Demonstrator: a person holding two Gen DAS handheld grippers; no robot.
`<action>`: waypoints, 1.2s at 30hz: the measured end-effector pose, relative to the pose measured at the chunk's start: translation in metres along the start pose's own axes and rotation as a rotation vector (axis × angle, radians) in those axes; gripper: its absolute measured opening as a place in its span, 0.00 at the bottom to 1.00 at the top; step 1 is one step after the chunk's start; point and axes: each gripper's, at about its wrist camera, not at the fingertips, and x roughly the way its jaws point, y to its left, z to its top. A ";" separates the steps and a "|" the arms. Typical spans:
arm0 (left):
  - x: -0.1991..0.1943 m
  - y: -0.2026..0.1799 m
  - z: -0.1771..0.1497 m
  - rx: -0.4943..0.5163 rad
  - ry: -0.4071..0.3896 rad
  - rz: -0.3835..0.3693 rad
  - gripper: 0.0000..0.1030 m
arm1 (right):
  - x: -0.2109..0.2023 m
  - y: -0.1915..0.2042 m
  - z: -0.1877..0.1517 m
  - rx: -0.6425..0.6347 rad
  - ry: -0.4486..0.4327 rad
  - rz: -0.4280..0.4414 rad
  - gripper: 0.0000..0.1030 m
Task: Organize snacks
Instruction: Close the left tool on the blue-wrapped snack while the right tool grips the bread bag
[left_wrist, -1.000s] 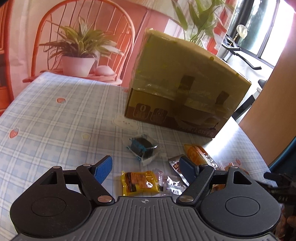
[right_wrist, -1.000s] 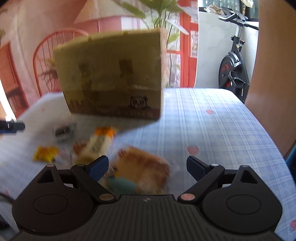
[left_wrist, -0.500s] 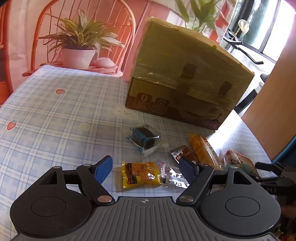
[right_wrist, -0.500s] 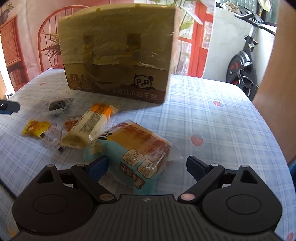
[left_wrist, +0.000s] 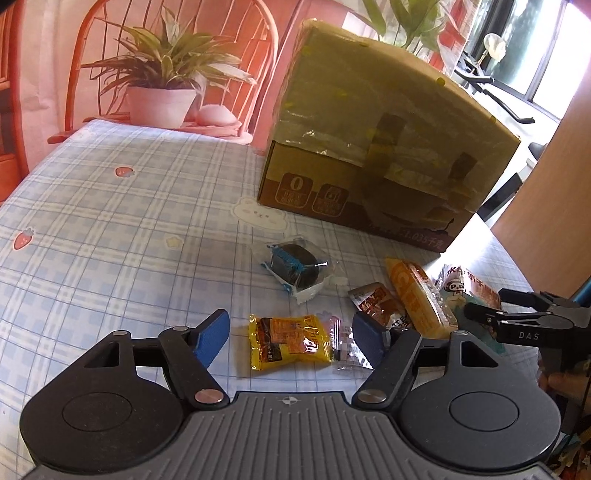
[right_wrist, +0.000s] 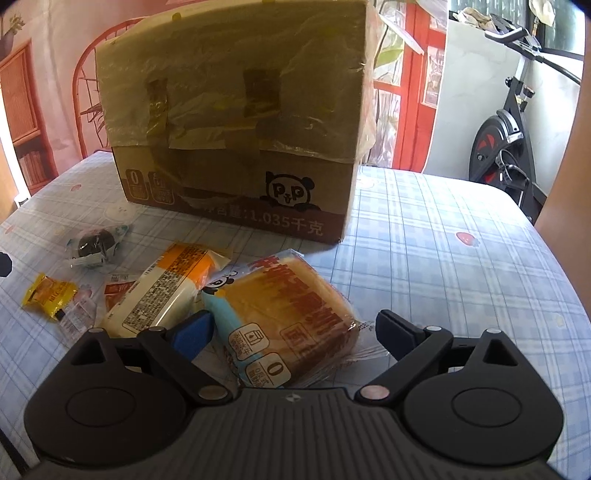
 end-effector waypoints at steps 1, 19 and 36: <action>0.000 0.000 0.000 -0.002 0.001 -0.001 0.73 | -0.001 0.001 0.001 -0.017 -0.003 -0.002 0.95; 0.010 0.005 -0.002 -0.005 0.018 -0.015 0.63 | 0.011 -0.010 -0.012 -0.037 -0.087 0.101 0.87; 0.043 0.003 0.022 -0.041 0.051 -0.016 0.60 | 0.009 0.002 -0.024 -0.077 -0.153 0.027 0.85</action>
